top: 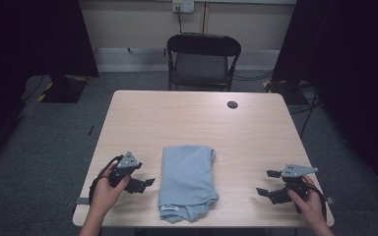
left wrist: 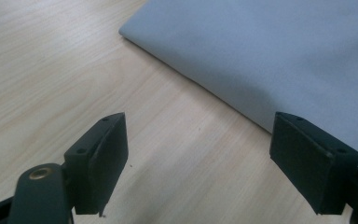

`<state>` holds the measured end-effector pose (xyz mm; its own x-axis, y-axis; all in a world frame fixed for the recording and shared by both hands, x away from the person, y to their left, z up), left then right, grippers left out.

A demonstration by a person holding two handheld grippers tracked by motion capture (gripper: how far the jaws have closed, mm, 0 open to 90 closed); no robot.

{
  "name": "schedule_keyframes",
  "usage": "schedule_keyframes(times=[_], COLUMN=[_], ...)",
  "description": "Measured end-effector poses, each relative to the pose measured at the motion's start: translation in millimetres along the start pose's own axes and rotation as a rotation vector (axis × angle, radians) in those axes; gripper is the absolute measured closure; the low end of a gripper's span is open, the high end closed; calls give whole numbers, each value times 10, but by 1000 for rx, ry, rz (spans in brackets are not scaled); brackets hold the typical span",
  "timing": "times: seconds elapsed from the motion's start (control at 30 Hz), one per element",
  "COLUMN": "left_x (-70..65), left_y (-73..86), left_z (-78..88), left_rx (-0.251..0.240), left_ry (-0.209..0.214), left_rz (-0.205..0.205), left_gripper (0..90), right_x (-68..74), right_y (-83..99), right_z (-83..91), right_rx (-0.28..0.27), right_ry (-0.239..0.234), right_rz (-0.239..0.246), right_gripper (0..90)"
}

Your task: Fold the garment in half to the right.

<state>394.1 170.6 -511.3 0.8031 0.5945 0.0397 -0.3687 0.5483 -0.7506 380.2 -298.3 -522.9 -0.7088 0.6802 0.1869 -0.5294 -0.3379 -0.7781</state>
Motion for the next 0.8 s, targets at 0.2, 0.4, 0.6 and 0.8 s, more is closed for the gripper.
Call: schedule_keyframes(times=[0.2,0.4,0.6,0.8], left_x=[-9,-8,-22,-26], left_y=[75,153,214,265], left_z=[16,34,39,66], left_rx=[6,10,12,17], left_ry=[0,-4,-7,-15], left_rz=[4,5,3,4], left_gripper=[192,193,195,196], right_x=[-31,-65,-91,-117], right_y=[26,71,109,134], right_z=[40,67,93,127], right_rx=[3,11,13,20], right_ry=[6,13,14,19], right_rz=[-2,-5,-8,-11], right_gripper=[128,129,129,130])
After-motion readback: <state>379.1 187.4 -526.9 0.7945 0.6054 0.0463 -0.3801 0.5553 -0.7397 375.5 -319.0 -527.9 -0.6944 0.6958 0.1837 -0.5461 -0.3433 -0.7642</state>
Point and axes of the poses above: each handheld gripper's, and its own axes: z roughly backward along the jaws, y roughly out of its underside, x roughly to its left, the point moved 6 cm from there along -z, roughly forward along the jaws, and after that the axes turned 7 degrees about -z, right-handed, at the moved point
